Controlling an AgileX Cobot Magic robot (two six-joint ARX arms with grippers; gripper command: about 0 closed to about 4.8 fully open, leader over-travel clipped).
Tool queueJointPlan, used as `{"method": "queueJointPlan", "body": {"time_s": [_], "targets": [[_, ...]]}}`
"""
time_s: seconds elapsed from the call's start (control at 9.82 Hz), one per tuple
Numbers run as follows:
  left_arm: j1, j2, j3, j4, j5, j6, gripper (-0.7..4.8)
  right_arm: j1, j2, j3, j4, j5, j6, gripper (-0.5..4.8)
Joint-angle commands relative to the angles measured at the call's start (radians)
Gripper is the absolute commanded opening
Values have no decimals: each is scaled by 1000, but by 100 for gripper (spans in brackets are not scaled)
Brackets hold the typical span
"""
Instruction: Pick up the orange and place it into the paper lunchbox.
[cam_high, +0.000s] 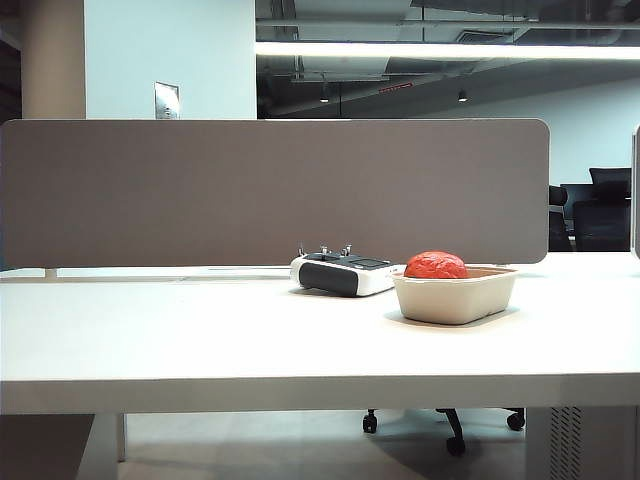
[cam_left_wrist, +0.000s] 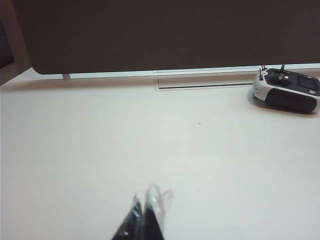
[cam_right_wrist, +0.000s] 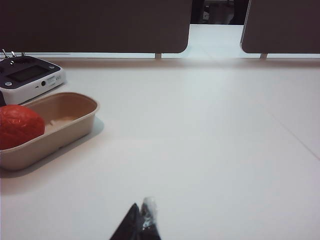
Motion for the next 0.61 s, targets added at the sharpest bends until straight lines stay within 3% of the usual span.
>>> {"method": "queueJointPlan", "body": {"time_s": [0.1, 0.61], "targets": [[-1, -3, -2, 11, 2, 0, -5, 0, -15, -69, 55, -105, 11, -5], [-1, -3, -2, 11, 2, 0, -5, 1, -15, -69, 56, -107, 11, -5]]}}
